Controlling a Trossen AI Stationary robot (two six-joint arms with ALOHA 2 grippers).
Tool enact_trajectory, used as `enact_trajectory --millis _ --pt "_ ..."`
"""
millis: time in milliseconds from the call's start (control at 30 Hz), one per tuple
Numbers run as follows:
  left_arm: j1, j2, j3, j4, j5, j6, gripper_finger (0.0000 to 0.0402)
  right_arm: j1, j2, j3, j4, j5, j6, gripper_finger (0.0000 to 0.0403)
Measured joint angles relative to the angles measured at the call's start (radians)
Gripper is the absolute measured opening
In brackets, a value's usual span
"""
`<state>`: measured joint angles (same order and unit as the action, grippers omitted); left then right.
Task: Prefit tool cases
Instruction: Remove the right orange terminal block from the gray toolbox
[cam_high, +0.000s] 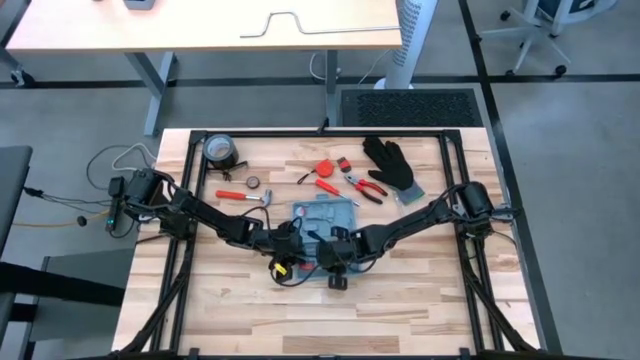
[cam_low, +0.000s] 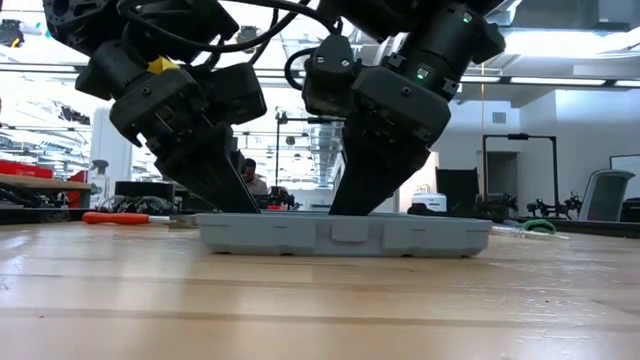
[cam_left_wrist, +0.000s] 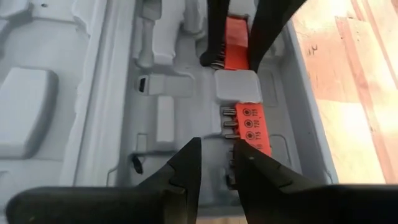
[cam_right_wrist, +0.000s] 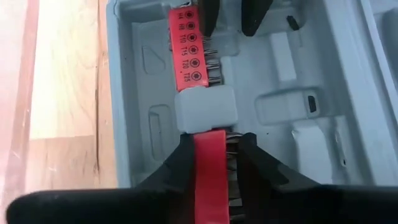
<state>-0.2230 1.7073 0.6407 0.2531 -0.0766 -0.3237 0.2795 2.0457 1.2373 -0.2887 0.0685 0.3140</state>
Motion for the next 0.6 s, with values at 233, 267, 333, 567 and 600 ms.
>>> enact_trajectory --millis 233,267,333,567,600 --pt "0.001 0.0 0.0 -0.009 -0.007 0.012 0.0086 0.011 -0.005 -0.002 0.025 0.001 0.107 0.0088" --pt "0.001 0.0 0.0 -0.011 -0.007 0.012 0.0086 0.013 -0.009 -0.002 0.028 0.001 0.117 0.0088" --pt "0.001 0.0 0.0 -0.013 -0.007 0.011 0.0086 0.018 -0.014 -0.003 0.032 0.006 0.131 0.0088" --pt "0.001 0.0 0.001 -0.009 -0.006 0.01 0.0086 0.024 -0.037 -0.004 0.032 0.02 0.147 0.0088" --pt "0.0 0.001 0.001 -0.008 -0.006 0.01 0.0086 0.025 -0.039 -0.005 0.03 0.021 0.149 0.0088"
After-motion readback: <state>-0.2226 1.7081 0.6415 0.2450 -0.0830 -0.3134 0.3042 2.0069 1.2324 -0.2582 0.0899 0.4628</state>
